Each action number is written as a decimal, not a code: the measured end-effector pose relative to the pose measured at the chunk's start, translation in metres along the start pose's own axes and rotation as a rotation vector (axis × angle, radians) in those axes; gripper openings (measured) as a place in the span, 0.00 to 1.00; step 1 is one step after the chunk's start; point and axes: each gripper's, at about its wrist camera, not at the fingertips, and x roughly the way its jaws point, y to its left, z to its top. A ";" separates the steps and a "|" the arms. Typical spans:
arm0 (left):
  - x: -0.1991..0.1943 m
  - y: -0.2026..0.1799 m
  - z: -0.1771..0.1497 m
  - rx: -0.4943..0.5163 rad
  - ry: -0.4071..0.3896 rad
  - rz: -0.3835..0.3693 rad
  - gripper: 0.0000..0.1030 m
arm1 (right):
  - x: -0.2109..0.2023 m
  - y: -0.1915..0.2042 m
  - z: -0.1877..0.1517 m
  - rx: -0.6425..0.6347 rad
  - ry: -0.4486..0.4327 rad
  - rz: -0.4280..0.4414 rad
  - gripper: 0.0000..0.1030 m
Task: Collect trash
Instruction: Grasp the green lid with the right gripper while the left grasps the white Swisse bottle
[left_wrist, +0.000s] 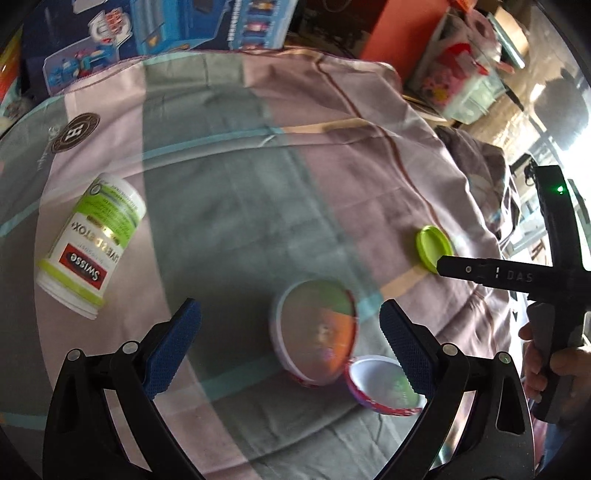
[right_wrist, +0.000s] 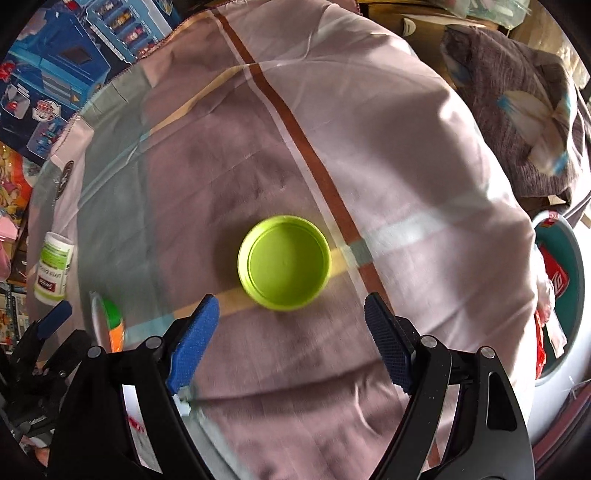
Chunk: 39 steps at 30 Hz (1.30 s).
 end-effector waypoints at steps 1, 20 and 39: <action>0.002 0.003 0.000 -0.002 0.002 0.003 0.94 | 0.003 0.002 0.001 -0.009 -0.007 -0.012 0.75; 0.011 0.016 -0.001 0.001 0.029 0.002 0.94 | 0.011 0.026 0.001 -0.115 -0.082 -0.099 0.51; -0.026 0.115 0.036 -0.029 -0.047 0.165 0.94 | 0.000 0.113 -0.008 -0.258 -0.009 0.044 0.51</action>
